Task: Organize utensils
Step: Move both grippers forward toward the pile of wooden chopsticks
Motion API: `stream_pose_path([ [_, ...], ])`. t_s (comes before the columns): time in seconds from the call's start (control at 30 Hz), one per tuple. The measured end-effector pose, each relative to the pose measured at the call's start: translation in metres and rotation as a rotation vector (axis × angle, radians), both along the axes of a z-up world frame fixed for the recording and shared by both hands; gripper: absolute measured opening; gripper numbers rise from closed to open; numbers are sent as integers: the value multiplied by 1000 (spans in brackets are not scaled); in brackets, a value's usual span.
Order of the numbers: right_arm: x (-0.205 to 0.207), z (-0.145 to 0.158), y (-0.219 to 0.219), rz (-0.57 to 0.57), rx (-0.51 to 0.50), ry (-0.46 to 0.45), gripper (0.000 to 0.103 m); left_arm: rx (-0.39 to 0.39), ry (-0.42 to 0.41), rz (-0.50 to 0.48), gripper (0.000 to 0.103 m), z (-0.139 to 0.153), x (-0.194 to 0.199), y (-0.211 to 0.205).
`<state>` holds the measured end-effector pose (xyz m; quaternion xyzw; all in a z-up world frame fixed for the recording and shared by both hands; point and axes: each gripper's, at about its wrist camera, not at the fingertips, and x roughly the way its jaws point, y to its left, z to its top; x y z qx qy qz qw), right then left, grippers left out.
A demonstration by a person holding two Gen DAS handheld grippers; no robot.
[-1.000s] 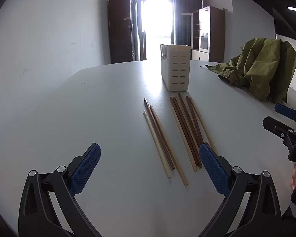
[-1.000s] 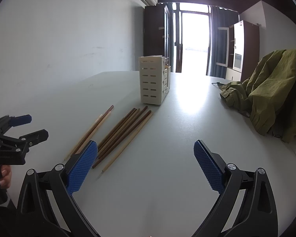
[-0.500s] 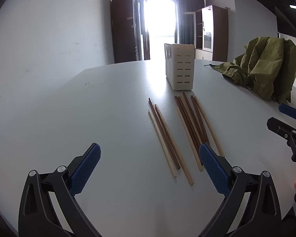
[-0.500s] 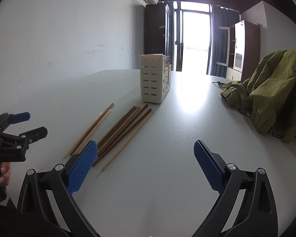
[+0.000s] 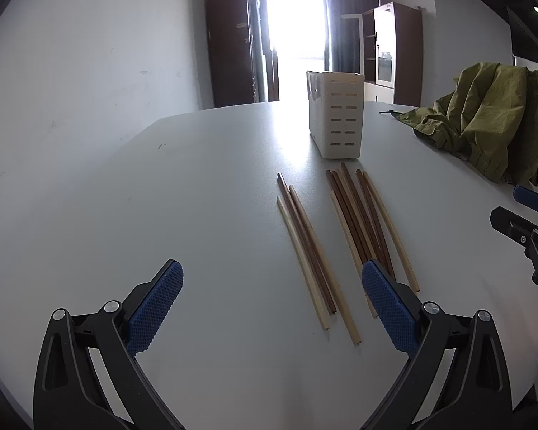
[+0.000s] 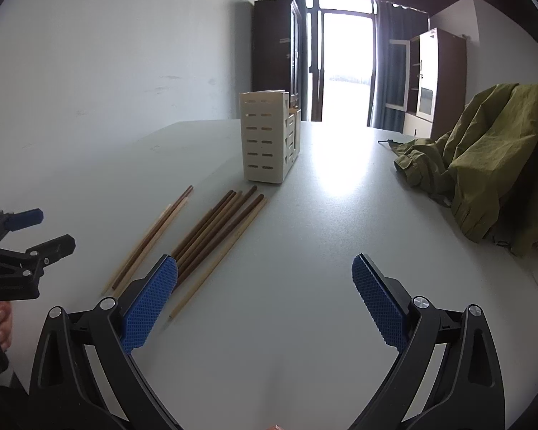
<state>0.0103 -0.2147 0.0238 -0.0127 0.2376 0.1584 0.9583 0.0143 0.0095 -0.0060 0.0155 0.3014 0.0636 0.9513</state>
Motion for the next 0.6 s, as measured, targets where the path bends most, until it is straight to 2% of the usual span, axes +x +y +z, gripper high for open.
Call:
stream_pose_path([
  [0.13,11,2,-3,-20,22,20,99,-1,13,-5,97,3,13,0],
  [0.27,22,3,-3,-33,12,46,99,55,10,12,97,5,30,-2],
  [0.43,38,5,0,-8,44,101,99,30,45,13,97,4,50,4],
  [0.6,57,8,5,-16,28,123,99,-4,70,25,97,2,66,11],
])
